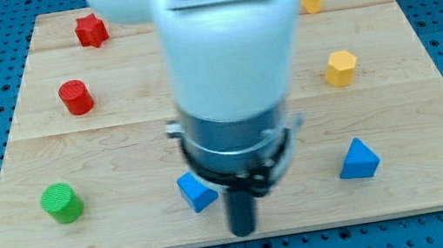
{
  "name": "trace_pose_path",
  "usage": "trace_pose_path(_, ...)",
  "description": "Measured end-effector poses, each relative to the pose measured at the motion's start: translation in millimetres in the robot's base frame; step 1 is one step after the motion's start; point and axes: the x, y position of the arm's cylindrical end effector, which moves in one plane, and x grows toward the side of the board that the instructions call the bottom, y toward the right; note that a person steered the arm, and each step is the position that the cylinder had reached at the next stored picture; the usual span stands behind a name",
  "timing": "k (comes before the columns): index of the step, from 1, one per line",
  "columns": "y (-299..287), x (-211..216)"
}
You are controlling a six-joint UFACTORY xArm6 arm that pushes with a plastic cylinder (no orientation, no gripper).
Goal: Slide the blue cube to the top of blue triangle
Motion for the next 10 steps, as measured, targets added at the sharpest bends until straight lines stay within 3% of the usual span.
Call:
trace_pose_path(1,-52,-16)
trace_pose_path(2,-77,-59)
trace_pose_path(3,-6,-111)
trace_pose_path(4,14,-123)
trace_pose_path(5,-97,-113)
trace_pose_path(6,-131,-43)
trace_pose_path(8,-35,-82)
trace_pose_path(9,-18,-84)
trace_pose_path(10,-62,-62)
